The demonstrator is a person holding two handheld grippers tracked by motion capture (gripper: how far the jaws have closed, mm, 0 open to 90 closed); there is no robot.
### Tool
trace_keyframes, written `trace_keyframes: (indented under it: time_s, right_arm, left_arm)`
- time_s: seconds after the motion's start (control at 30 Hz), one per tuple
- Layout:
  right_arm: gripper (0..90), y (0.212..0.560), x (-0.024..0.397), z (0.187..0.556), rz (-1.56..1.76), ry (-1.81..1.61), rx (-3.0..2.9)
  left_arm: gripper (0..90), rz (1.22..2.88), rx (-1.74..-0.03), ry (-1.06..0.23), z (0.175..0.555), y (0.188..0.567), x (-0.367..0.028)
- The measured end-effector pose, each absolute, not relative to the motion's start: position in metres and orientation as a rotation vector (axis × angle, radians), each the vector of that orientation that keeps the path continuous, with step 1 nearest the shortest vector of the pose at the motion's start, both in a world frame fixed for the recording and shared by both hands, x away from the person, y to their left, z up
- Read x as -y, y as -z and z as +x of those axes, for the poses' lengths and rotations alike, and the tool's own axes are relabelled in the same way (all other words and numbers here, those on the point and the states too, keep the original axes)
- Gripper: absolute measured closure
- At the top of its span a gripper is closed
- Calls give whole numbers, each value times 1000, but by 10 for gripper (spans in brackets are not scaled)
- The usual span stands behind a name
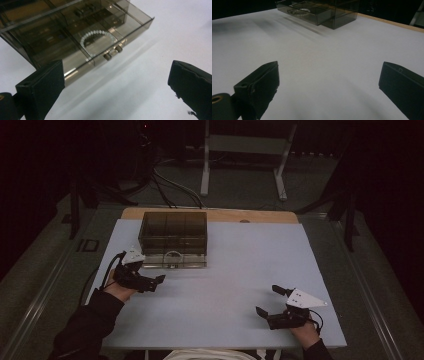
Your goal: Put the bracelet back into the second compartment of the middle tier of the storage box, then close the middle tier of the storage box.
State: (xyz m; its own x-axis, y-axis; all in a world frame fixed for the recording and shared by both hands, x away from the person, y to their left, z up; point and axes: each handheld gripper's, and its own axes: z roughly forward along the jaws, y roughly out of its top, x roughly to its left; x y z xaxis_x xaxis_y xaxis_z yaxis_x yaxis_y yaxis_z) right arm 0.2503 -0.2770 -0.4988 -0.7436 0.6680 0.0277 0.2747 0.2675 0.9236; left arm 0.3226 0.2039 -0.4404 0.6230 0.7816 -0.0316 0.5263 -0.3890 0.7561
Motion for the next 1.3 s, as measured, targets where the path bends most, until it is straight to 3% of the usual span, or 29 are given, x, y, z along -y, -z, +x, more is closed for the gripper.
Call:
trace_keyframes:
  time_s: [0.57, 1.3]
  right_arm:
    - [28, 499, 277, 250, 858, -1468, -2178]
    - [28, 499, 277, 250, 857, -1473, -2180]
  left_arm:
    - [23, 2061, -1047, -411, 312, 484, -209]
    - [23, 2152, -1155, -478, 308, 503, -192]
